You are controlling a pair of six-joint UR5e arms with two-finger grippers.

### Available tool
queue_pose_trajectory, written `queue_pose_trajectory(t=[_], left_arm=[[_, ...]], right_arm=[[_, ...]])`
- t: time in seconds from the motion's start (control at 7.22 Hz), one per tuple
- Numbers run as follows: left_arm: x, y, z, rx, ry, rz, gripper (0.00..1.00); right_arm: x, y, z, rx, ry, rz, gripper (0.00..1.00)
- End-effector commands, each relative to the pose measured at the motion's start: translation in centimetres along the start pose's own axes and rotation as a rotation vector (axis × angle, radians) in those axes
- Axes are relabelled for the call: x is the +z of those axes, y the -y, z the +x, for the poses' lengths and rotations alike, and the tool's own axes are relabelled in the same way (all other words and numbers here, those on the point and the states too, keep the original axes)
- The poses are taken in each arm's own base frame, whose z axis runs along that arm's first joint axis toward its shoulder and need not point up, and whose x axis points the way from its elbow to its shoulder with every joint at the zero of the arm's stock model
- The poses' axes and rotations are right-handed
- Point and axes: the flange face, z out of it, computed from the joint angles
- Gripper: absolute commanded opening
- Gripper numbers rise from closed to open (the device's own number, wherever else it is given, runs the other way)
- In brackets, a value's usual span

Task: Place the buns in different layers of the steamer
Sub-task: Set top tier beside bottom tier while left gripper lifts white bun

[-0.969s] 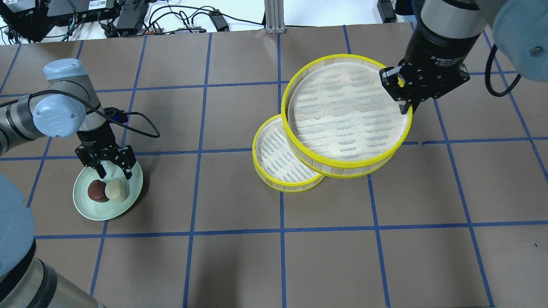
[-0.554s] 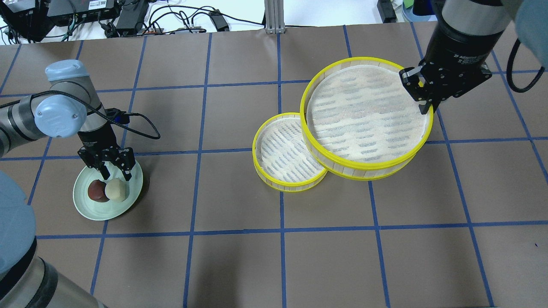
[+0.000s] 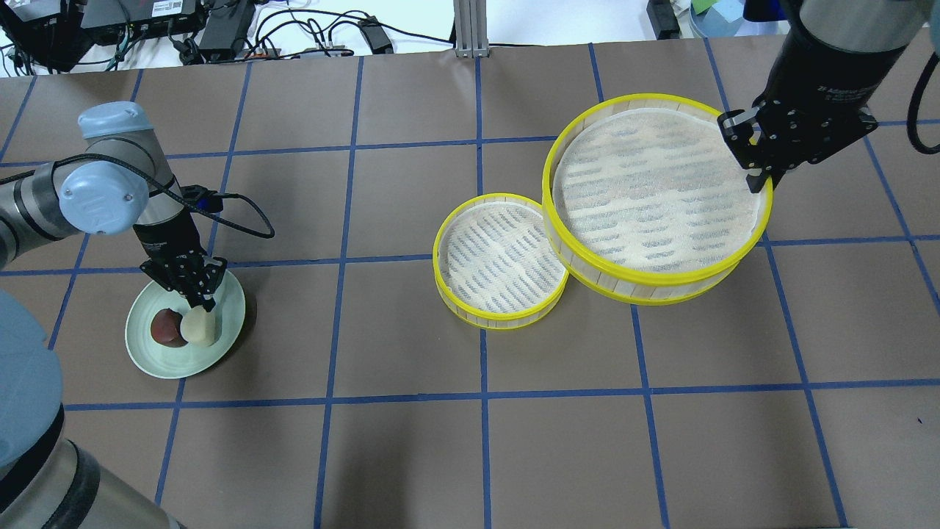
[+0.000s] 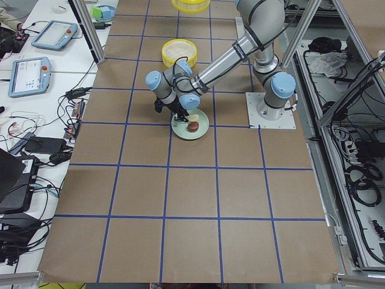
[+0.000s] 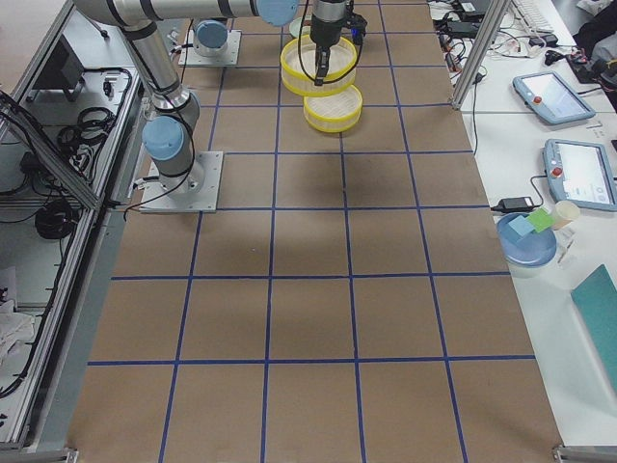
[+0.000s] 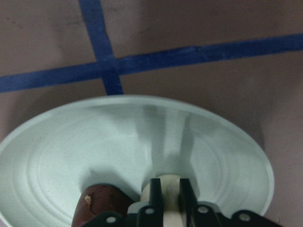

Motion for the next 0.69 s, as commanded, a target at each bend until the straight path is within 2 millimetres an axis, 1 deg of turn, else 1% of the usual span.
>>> queue_pose_trajectory(t=[0.0, 0.28, 0.55], left_arm=[[-0.3, 0.0, 0.0, 0.001, -0.001, 0.005, 0.00], [-2.5, -0.3, 0.0, -0.006, -0.020, 0.065, 0.00], [-7.5, -0.8, 0.0, -0.023, -0.017, 0.172, 0.00]], right_arm=[[0.0, 0.0, 0.1, 0.001, -0.004, -0.003, 0.04], [0.0, -0.1, 0.1, 0.001, -0.004, -0.003, 0.05], [0.1, -0.1, 0.1, 0.001, -0.003, -0.005, 0.05]])
